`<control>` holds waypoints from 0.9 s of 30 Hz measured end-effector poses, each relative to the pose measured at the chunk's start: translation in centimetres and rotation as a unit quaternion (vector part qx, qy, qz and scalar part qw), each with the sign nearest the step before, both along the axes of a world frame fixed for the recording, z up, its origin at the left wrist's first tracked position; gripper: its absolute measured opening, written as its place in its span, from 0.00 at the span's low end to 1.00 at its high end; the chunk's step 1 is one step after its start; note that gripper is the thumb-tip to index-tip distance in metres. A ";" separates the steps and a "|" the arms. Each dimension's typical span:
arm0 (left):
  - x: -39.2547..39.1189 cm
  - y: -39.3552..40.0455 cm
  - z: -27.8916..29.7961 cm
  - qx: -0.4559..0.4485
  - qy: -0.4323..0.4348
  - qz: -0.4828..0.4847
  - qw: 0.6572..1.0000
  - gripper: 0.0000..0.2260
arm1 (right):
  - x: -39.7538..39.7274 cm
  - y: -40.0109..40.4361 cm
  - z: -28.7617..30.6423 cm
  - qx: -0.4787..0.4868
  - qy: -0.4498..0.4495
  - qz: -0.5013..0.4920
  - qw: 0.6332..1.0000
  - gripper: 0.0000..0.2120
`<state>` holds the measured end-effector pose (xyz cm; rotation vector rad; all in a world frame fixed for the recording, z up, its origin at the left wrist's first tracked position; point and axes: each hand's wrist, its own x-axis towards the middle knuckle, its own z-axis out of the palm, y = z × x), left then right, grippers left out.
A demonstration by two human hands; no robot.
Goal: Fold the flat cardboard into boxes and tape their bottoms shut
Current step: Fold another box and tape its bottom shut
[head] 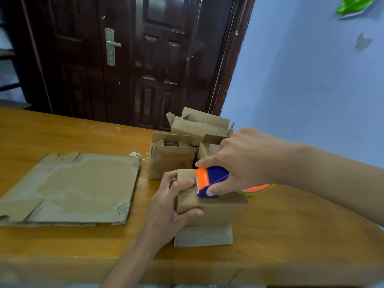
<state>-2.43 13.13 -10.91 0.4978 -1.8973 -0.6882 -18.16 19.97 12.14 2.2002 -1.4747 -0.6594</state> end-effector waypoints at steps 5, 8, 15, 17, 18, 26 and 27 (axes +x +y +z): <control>0.0 0.3 0.0 -0.016 -0.005 0.003 1.000 0.29 | -0.8 0.6 -0.3 0.000 -0.025 0.008 1.000 0.38; 0.2 0.4 0.0 -0.036 -0.006 0.006 0.999 0.29 | -1.4 1.1 -0.6 -0.002 -0.040 0.004 0.999 0.40; 0.9 0.5 0.0 -0.080 -0.004 -0.009 0.997 0.27 | -3.0 3.4 -0.9 -0.002 -0.055 -0.031 0.998 0.40; 1.2 0.3 0.1 -0.072 0.010 0.006 0.997 0.26 | -4.3 4.0 -0.5 -0.013 -0.035 -0.037 0.999 0.40; 1.3 0.3 0.0 -0.074 0.009 0.011 0.997 0.26 | -4.8 4.3 -0.4 -0.011 -0.034 -0.045 0.998 0.40; 1.1 0.8 0.2 -0.059 -0.008 -0.009 0.998 0.26 | -6.0 4.1 -1.5 -0.035 -0.024 -0.006 0.999 0.40; 1.1 0.8 0.2 -0.057 -0.010 -0.009 0.998 0.26 | -6.0 4.1 -1.4 -0.036 -0.022 0.000 0.999 0.40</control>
